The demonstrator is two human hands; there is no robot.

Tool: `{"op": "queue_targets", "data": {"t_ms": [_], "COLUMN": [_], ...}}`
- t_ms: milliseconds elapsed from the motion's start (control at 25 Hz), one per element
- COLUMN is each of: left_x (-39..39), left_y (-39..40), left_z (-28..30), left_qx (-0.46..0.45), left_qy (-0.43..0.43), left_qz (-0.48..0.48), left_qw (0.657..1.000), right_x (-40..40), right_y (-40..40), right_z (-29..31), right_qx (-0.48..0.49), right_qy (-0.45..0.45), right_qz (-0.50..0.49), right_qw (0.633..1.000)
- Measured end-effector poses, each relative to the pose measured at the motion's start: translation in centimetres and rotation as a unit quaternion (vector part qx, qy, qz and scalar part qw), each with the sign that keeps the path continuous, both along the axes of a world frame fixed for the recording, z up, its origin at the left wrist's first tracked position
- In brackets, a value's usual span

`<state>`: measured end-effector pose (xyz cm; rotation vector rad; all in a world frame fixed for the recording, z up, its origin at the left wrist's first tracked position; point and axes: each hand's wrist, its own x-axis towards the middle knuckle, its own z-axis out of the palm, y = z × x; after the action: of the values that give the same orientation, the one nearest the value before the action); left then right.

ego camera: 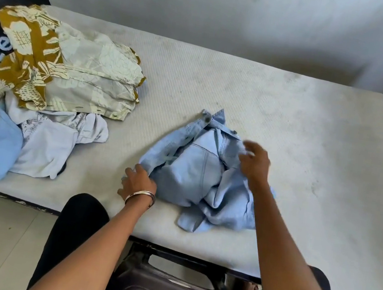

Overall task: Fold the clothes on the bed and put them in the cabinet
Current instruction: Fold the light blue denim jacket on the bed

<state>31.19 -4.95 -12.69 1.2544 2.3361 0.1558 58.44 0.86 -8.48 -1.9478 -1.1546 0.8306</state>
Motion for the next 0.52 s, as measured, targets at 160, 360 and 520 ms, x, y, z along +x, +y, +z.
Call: {"op": "queue_targets", "data": {"t_ms": [160, 360, 520], "left_x": [-0.4, 0.4, 1.5], "left_y": [-1.0, -0.5, 1.4], "left_z": [-2.5, -1.2, 3.5], "left_qx": [-0.011, 0.174, 0.285], "left_qy": [-0.020, -0.132, -0.316], "left_qz": [0.019, 0.164, 0.198], "left_qw": [1.000, 0.962, 0.883], "right_x": [4.8, 6.8, 5.5], "right_y": [-9.3, -10.9, -9.4], "right_z": [-7.3, -10.4, -9.6], "right_qx": [-0.145, -0.229, -0.209], "right_qy": [-0.066, 0.023, 0.200], "right_qz": [-0.240, -0.129, -0.191], "right_qw": [0.958, 0.965, 0.938]}}
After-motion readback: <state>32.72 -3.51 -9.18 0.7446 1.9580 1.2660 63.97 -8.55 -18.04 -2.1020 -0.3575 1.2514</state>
